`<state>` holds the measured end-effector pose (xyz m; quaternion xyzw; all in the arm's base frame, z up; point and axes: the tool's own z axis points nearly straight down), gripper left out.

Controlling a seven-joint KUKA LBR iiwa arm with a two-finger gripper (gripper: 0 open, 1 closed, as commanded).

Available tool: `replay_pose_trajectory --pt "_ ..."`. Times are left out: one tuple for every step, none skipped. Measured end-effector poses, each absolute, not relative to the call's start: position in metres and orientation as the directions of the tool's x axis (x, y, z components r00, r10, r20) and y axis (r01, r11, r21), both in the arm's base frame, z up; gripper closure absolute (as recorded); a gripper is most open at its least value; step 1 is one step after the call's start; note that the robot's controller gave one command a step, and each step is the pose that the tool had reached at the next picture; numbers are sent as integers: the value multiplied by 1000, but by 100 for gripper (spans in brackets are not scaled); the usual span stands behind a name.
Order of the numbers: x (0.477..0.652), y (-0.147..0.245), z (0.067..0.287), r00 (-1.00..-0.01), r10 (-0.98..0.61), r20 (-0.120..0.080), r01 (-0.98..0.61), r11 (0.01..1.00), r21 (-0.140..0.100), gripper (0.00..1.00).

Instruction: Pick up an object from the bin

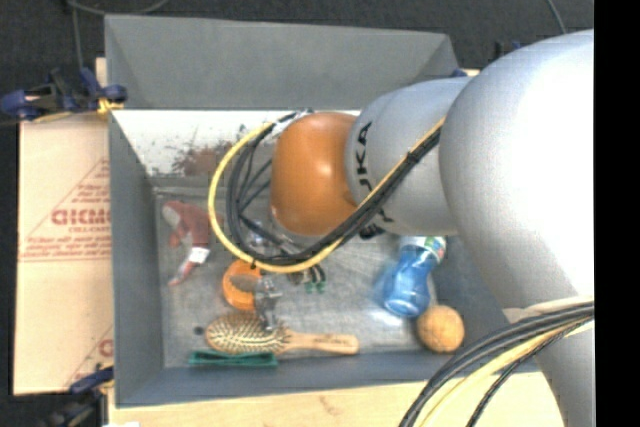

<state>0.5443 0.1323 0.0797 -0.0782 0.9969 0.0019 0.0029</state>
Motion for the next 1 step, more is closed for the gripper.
replay_pose_trajectory --pt "534 157 239 -984 -179 -8 -179 984 0 100"
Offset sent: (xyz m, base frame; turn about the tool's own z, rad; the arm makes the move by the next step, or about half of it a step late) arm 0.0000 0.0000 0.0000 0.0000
